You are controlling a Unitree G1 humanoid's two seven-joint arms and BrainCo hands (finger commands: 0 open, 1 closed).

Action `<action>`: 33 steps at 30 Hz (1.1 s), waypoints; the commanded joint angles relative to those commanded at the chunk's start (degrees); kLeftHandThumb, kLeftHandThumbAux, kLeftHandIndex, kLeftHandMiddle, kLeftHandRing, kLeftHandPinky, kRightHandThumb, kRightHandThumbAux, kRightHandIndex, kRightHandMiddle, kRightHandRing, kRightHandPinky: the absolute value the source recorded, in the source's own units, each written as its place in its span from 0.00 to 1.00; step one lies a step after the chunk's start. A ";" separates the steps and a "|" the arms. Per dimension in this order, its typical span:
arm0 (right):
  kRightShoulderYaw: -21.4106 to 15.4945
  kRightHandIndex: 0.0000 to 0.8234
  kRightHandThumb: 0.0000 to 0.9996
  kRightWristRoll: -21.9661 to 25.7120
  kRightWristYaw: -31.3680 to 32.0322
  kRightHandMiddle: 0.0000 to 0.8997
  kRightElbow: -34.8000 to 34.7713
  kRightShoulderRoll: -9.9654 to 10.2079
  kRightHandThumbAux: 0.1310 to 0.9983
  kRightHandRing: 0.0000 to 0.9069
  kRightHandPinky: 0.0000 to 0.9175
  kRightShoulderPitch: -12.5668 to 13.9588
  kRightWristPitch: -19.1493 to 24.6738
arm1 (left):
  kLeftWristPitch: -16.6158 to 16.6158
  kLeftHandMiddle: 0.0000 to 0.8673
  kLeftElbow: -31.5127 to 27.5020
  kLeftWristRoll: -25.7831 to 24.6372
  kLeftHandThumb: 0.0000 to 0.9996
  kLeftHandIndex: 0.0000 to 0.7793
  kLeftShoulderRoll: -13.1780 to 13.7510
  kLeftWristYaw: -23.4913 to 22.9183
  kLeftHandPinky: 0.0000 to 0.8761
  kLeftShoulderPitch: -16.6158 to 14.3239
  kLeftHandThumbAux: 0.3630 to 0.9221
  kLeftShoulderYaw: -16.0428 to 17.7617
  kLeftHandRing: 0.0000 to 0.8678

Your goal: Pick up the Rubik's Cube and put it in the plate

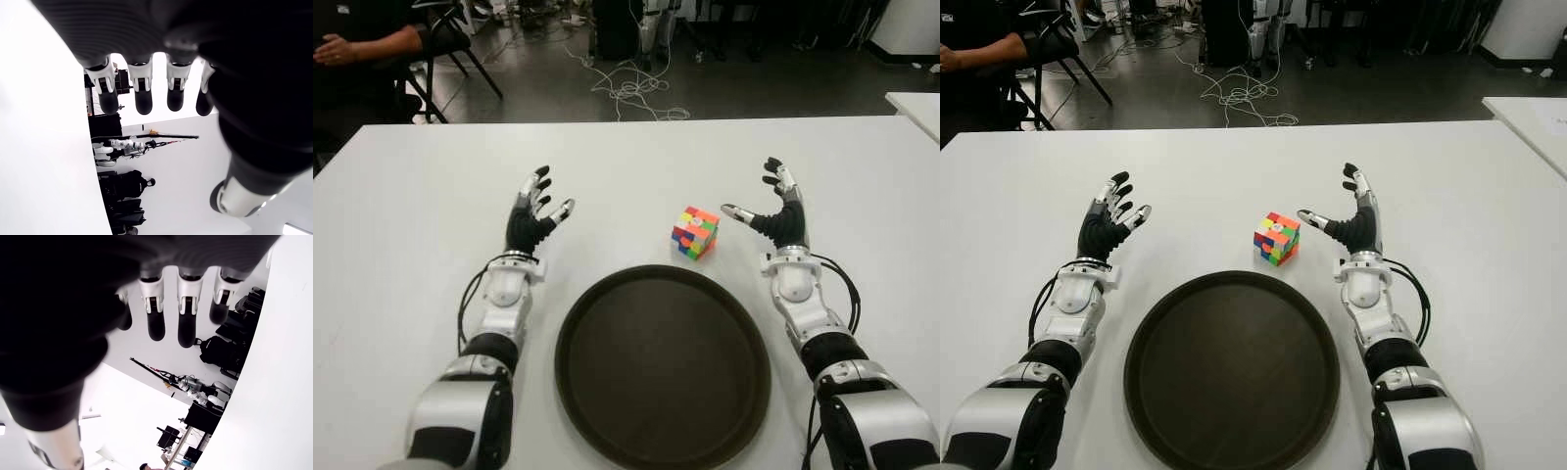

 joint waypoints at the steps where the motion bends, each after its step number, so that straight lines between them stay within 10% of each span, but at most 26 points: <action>1: -0.12 0.11 0.00 0.22 0.20 0.19 -0.01 0.06 0.77 0.18 0.13 -0.01 0.12 | 0.00 0.10 0.02 -0.04 0.01 0.05 0.02 -0.13 0.03 0.00 0.72 0.01 0.06; 33: 0.32 0.11 0.00 -0.73 -1.16 0.19 0.64 -0.05 0.76 0.18 0.14 -0.33 0.45 | 0.21 0.10 -0.17 -1.07 0.00 0.06 -0.36 -0.89 0.04 -0.03 0.75 0.51 0.06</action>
